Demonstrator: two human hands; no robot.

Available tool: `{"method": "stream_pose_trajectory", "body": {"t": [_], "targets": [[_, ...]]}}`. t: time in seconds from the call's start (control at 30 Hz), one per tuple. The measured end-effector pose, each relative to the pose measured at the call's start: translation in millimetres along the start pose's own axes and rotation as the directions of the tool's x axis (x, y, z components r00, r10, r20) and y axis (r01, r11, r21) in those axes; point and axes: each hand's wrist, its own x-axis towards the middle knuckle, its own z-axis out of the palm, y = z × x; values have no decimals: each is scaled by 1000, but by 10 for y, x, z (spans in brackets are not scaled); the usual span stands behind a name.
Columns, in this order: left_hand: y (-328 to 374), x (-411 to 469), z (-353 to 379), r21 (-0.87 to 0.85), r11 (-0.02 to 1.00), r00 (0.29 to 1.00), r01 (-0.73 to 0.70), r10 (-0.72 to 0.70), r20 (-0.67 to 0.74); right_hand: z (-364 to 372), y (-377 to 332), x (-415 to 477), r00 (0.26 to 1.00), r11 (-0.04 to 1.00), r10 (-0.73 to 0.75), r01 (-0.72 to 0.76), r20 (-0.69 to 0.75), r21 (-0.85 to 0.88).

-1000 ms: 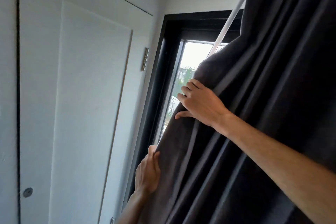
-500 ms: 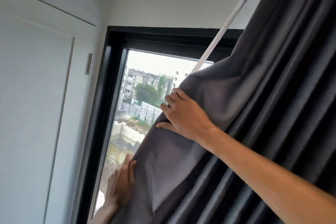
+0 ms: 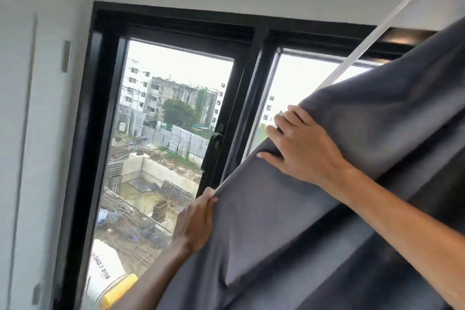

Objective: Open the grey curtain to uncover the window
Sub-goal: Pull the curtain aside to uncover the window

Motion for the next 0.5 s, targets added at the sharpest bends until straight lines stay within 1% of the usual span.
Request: {"method": "stream_pose_trajectory", "body": {"t": [0.13, 0.23, 0.3, 0.4, 0.5], "targets": [[435, -40, 306, -53, 997, 998, -55, 57, 40, 59, 380, -461, 998, 998, 45, -43, 33, -35], [759, -101, 554, -155, 988, 997, -25, 36, 68, 147, 654, -819, 998, 995, 63, -63, -2, -77], [948, -200, 719, -199, 980, 996, -13, 31, 88, 201, 804, -1060, 996, 992, 65, -70, -55, -108], [1193, -357, 932, -218, 976, 994, -18, 41, 103, 221, 979, -1374, 994, 987, 70, -80, -78, -137], [1445, -462, 1064, -201, 976, 993, -82, 98, 71, 174, 1127, -1670, 993, 982, 105, -113, -57, -149]]}}
